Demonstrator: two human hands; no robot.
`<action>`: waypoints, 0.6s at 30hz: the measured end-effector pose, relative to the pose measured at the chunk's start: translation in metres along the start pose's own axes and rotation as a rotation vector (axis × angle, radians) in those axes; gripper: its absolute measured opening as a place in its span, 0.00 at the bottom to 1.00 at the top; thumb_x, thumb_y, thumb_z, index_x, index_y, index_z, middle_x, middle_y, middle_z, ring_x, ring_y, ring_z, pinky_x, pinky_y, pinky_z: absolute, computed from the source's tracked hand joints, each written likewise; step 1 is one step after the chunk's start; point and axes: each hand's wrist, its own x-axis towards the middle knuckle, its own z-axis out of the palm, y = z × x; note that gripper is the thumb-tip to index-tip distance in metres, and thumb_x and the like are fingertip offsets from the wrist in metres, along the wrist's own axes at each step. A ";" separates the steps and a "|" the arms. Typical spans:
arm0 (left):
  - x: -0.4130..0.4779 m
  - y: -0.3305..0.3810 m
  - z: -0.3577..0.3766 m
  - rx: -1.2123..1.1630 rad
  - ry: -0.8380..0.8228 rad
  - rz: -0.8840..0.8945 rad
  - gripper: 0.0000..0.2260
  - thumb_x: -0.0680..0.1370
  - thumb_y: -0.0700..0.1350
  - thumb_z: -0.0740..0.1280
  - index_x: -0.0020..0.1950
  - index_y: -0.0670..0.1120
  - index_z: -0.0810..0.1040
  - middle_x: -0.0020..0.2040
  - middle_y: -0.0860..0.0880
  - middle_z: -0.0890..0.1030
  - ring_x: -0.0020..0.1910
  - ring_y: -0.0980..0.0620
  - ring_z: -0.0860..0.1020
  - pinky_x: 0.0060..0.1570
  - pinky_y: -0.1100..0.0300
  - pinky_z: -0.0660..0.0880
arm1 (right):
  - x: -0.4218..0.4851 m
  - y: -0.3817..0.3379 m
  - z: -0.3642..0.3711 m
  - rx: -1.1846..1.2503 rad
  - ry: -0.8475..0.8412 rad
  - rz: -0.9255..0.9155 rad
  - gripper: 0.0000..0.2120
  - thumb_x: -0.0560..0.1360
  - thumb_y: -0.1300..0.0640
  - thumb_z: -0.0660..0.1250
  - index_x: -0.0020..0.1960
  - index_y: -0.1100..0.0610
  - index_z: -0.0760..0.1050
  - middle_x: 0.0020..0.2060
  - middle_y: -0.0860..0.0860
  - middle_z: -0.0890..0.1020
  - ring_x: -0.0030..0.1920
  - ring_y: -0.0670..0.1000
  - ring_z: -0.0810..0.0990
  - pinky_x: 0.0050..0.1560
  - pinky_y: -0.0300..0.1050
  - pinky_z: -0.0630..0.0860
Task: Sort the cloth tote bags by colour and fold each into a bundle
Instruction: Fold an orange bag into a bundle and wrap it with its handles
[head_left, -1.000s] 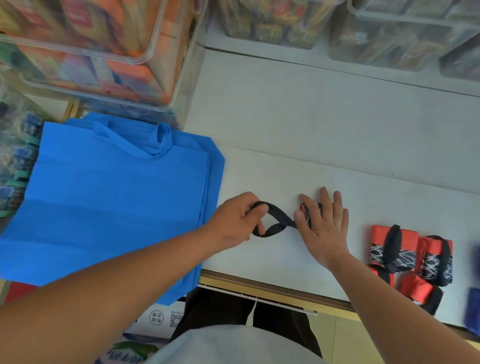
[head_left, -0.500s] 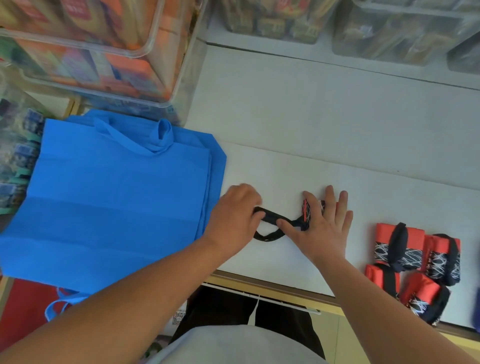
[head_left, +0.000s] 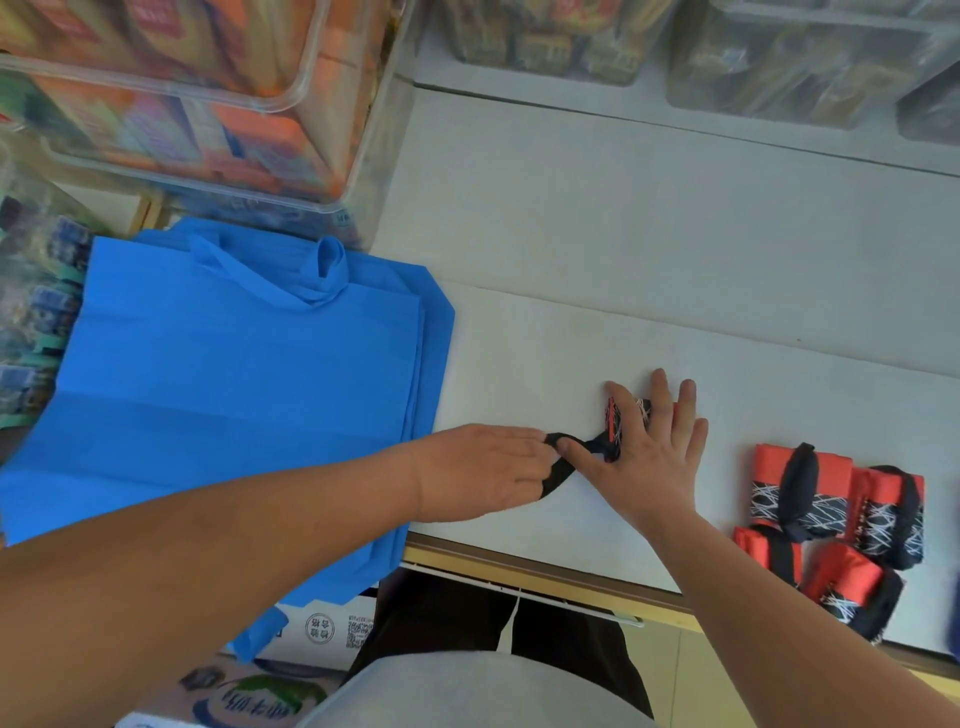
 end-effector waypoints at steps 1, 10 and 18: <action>0.003 0.000 -0.010 -0.106 -0.035 -0.093 0.03 0.81 0.39 0.66 0.54 0.44 0.77 0.51 0.45 0.80 0.52 0.45 0.79 0.56 0.47 0.78 | 0.000 0.000 -0.001 0.006 -0.021 0.000 0.43 0.69 0.19 0.55 0.78 0.37 0.54 0.81 0.49 0.42 0.79 0.54 0.29 0.78 0.64 0.40; 0.033 0.010 -0.025 -0.969 0.299 -1.196 0.10 0.83 0.58 0.62 0.49 0.52 0.71 0.37 0.52 0.83 0.37 0.57 0.83 0.41 0.54 0.80 | -0.003 0.002 -0.013 0.083 -0.118 -0.022 0.43 0.69 0.18 0.39 0.79 0.37 0.52 0.81 0.45 0.38 0.76 0.48 0.23 0.77 0.64 0.33; 0.061 0.021 -0.006 -1.116 0.348 -1.625 0.10 0.83 0.58 0.62 0.50 0.52 0.72 0.41 0.47 0.84 0.38 0.49 0.84 0.35 0.50 0.84 | -0.005 -0.005 -0.011 0.001 -0.094 -0.011 0.51 0.62 0.14 0.52 0.79 0.38 0.51 0.81 0.47 0.38 0.77 0.50 0.24 0.78 0.63 0.34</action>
